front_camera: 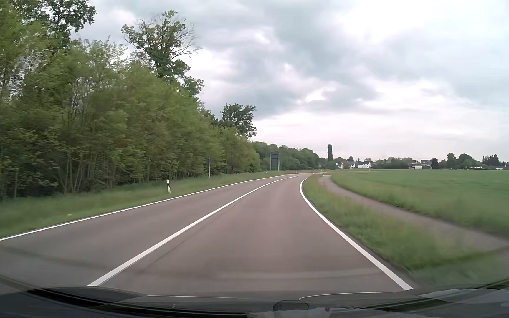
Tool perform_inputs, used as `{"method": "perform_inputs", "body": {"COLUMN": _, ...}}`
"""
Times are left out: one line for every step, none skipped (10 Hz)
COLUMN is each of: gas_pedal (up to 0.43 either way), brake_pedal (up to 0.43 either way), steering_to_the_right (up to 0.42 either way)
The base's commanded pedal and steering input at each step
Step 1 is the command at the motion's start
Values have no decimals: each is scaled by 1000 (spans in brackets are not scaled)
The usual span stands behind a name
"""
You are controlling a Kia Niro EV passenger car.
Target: Follow the waypoints while adhering to traffic rules and regulations
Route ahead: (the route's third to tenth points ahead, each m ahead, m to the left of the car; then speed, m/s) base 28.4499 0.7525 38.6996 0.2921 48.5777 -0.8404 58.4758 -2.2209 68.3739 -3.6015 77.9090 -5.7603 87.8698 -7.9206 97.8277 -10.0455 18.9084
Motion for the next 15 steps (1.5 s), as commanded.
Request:
{"method": "perform_inputs", "body": {"gas_pedal": 87, "brake_pedal": 0, "steering_to_the_right": 11}}
{"method": "perform_inputs", "body": {"gas_pedal": 87, "brake_pedal": 0, "steering_to_the_right": 11}}
{"method": "perform_inputs", "body": {"gas_pedal": 87, "brake_pedal": 0, "steering_to_the_right": 12}}
{"method": "perform_inputs", "body": {"gas_pedal": 87, "brake_pedal": 0, "steering_to_the_right": 12}}
{"method": "perform_inputs", "body": {"gas_pedal": 87, "brake_pedal": 0, "steering_to_the_right": 14}}
{"method": "perform_inputs", "body": {"gas_pedal": 87, "brake_pedal": 0, "steering_to_the_right": 15}}
{"method": "perform_inputs", "body": {"gas_pedal": 87, "brake_pedal": 0, "steering_to_the_right": 16}}
{"method": "perform_inputs", "body": {"gas_pedal": 87, "brake_pedal": 0, "steering_to_the_right": 16}}
{"method": "perform_inputs", "body": {"gas_pedal": 87, "brake_pedal": 0, "steering_to_the_right": 16}}
{"method": "perform_inputs", "body": {"gas_pedal": 87, "brake_pedal": 0, "steering_to_the_right": 16}}
{"method": "perform_inputs", "body": {"gas_pedal": 87, "brake_pedal": 0, "steering_to_the_right": 16}}
{"method": "perform_inputs", "body": {"gas_pedal": 79, "brake_pedal": 0, "steering_to_the_right": 16}}
{"method": "perform_inputs", "body": {"gas_pedal": 79, "brake_pedal": 0, "steering_to_the_right": 16}}
{"method": "perform_inputs", "body": {"gas_pedal": 79, "brake_pedal": 0, "steering_to_the_right": 16}}
{"method": "perform_inputs", "body": {"gas_pedal": 59, "brake_pedal": 0, "steering_to_the_right": 16}}
